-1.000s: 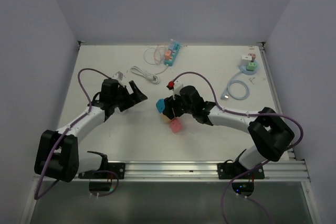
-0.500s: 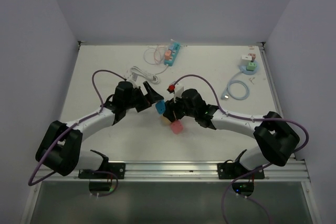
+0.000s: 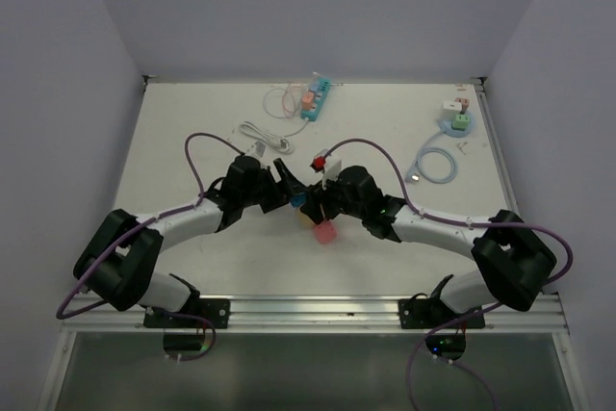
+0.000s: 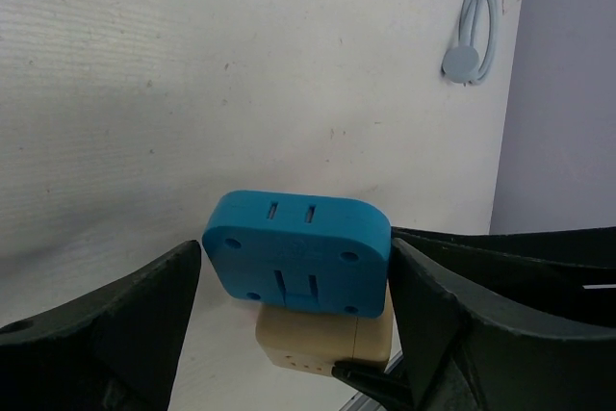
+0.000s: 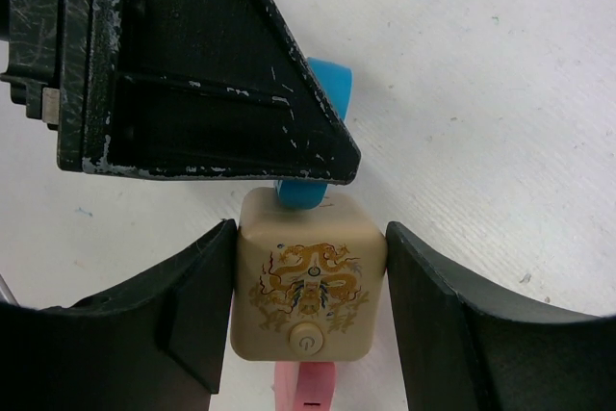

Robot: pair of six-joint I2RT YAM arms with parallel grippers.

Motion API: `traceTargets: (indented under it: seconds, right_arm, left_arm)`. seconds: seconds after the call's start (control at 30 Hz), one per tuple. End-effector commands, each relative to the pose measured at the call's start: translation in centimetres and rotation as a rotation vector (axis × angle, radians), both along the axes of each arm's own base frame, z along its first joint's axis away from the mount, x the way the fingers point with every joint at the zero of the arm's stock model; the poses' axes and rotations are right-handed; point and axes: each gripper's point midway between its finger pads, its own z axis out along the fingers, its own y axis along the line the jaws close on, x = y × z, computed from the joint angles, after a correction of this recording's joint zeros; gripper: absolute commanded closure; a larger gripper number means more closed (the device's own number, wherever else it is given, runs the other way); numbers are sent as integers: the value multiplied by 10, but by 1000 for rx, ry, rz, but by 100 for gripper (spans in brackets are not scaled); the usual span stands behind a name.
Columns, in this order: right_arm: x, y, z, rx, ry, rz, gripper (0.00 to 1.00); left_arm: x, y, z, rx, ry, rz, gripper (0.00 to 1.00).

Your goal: Pull the plug off the socket

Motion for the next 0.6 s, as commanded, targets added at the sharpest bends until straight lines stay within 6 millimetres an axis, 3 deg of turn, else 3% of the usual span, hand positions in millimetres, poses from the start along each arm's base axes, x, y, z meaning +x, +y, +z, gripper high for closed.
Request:
traceTargets:
  seconds: [0.0, 0.2, 0.33, 0.43, 0.57]
  right_arm:
    - [9, 13, 32, 93, -91, 6, 100]
    - [9, 16, 24, 86, -76, 14, 100]
    - [7, 18, 21, 86, -70, 31, 100]
    - [5, 20, 16, 72, -56, 49, 100]
    - [5, 24, 8, 41, -34, 76, 100]
  left_arm:
    - [18, -5, 22, -26, -81, 48, 21]
    - [20, 1, 21, -13, -94, 79, 50]
    - [24, 7, 22, -5, -111, 125, 80]
    - [29, 15, 30, 3, -144, 171, 91]
    - [38, 29, 47, 20, -209, 252, 99]
